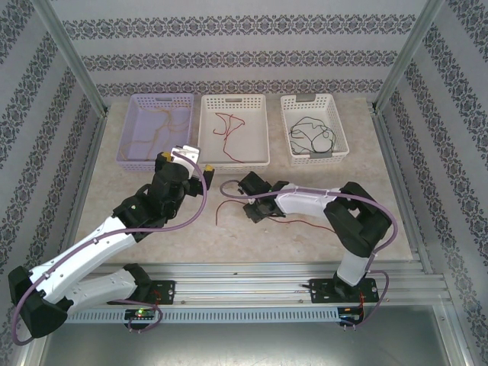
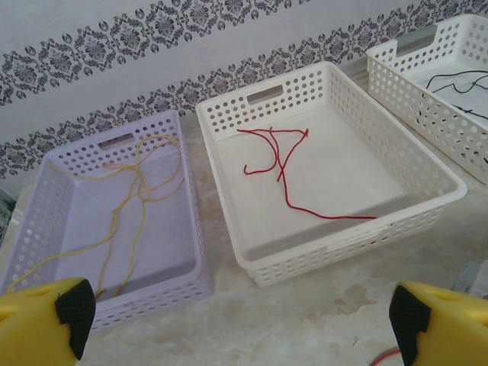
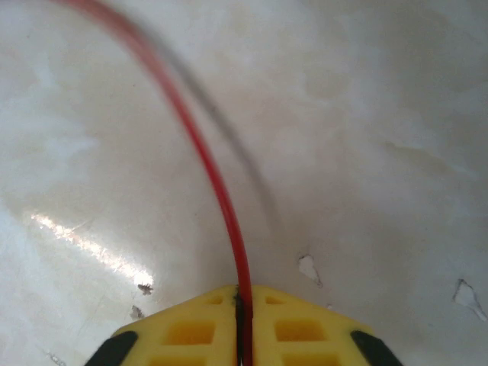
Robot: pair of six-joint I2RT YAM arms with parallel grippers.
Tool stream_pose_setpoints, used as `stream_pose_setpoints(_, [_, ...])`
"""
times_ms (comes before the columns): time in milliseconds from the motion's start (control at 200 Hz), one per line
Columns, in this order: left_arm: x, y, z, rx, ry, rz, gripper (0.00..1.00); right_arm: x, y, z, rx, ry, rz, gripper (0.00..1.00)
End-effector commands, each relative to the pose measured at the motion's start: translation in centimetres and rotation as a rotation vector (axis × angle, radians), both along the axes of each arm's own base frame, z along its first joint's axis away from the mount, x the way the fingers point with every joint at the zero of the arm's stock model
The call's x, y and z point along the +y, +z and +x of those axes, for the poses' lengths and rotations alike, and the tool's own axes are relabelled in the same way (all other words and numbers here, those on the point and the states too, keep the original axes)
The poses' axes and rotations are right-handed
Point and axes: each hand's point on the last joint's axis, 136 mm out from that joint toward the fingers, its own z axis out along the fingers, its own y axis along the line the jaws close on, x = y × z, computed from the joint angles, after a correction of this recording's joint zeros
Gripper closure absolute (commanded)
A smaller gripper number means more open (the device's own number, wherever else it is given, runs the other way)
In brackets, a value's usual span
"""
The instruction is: Untangle the cables
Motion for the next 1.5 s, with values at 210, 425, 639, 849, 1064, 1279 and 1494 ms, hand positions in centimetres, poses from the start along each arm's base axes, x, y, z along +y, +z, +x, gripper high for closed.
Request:
stream_pose_setpoints(210, [0.8,1.2,0.1,-0.046,0.026,-0.018,0.0,-1.4,6.4,1.4,-0.131,-0.048,0.053,1.0])
stream_pose_setpoints(425, [0.9,1.3,0.1,-0.048,0.03,-0.02,0.0,-1.6,18.5,1.6,-0.334,-0.049,0.228,1.0])
stream_pose_setpoints(639, [1.0,1.5,0.0,-0.058,0.035,-0.024,0.0,-0.7,29.6,2.6,-0.509,-0.042,0.405,1.0])
stream_pose_setpoints(849, [1.3,1.9,-0.1,-0.077,0.043,-0.035,0.0,0.8,36.6,7.7,-0.581,-0.089,0.533,1.0])
stream_pose_setpoints(1064, [1.3,1.9,-0.1,-0.08,0.042,-0.035,0.0,4.4,40.1,14.6,-0.574,-0.083,0.67,1.0])
stream_pose_setpoints(1279, [1.4,1.9,-0.1,-0.084,0.043,-0.032,0.0,6.5,36.2,24.2,-0.468,-0.156,0.769,1.0])
stream_pose_setpoints(1494, [1.4,1.9,-0.1,-0.086,0.045,-0.025,0.0,5.7,26.0,30.2,-0.337,-0.286,0.666,1.0])
